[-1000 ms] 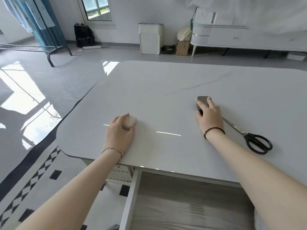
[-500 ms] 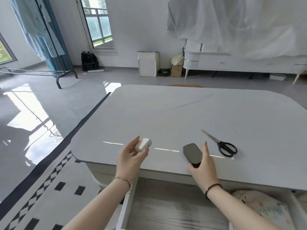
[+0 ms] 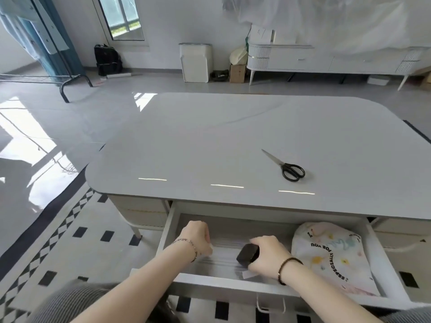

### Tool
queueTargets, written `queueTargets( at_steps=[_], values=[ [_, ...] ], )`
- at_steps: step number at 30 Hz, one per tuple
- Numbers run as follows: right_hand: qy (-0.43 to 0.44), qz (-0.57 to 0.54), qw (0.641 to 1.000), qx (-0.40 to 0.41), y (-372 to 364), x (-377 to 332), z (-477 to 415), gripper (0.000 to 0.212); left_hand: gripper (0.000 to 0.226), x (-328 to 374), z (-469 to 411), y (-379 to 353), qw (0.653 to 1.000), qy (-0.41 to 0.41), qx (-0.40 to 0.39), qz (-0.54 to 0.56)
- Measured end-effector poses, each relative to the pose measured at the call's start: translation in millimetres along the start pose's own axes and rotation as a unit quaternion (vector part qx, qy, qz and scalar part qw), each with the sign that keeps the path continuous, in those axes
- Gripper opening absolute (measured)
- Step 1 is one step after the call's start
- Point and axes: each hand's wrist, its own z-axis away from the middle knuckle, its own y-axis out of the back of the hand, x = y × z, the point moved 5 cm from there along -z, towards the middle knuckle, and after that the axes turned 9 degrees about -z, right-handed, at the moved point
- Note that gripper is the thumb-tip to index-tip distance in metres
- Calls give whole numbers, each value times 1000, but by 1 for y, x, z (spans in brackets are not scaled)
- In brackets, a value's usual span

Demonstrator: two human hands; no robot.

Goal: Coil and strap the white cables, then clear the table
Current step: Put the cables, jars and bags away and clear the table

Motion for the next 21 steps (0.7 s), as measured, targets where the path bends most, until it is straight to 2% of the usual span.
queueTargets(
  at_steps=[1, 5, 8, 11, 14, 21],
  values=[
    [-8, 1, 1000, 4, -3, -1, -9, 12, 8, -1, -7, -3, 1000, 5, -9, -13],
    [-23, -29, 999, 36, -15, -8, -42, 18, 8, -6, -34, -11, 999, 22, -8, -46],
    [-30, -30, 997, 57, -25, -12, -65, 44, 15, -16, -51, -25, 996, 35, -17, -84],
    [-27, 18, 999, 36, -38, -11, -76, 68, 17, -24, -58, -39, 989, 33, -43, -135],
    [-18, 45, 999, 3, -50, -7, -85, 79, 34, -33, -66, -45, 982, 39, -57, -177],
    [5, -74, 997, -26, -63, -13, -90, 93, 37, -37, -71, -44, 982, 76, -77, -157]
  ],
)
